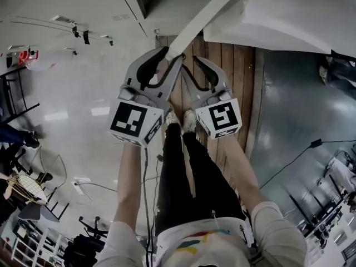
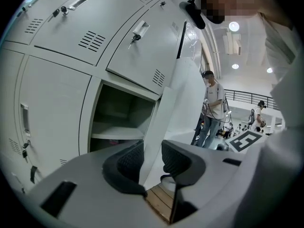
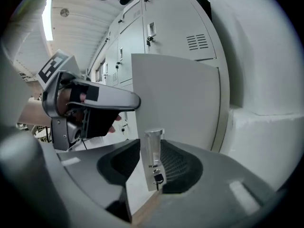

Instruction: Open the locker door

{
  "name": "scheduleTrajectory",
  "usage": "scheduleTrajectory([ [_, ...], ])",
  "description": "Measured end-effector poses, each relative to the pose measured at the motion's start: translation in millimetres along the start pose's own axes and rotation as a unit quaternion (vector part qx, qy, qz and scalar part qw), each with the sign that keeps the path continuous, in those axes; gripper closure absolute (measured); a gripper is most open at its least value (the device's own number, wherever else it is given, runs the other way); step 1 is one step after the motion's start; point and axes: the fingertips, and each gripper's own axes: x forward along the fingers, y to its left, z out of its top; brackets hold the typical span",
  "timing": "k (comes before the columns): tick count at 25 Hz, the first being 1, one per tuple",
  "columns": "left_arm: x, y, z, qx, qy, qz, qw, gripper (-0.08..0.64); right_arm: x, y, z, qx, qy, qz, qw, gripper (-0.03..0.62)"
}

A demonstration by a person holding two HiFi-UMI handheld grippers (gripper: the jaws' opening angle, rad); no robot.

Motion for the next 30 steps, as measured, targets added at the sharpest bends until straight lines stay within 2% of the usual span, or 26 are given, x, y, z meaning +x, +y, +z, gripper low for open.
scheduleTrajectory([
  [6, 0.6, -27.8, -11.6, 0.003, 0.000, -0.005, 1.0000, 0.440, -36.1, 1.4, -1.7, -0.015, 0.005, 0.000, 1.000, 0.468],
  [18, 7.9, -72.4, -23.8, 0.010, 0.013, -0.038, 0.9991, 0.443, -76.0, -7.9, -3.0, 0.011, -0.015, -0.023, 1.000, 0.476],
  [30, 29.9, -122.9, -31.5, 0.024, 0.024, -0.084, 0.9958, 0.449, -121.3, -38.1, -16.3, 0.031, -0.018, -0.080, 0.996, 0.479],
])
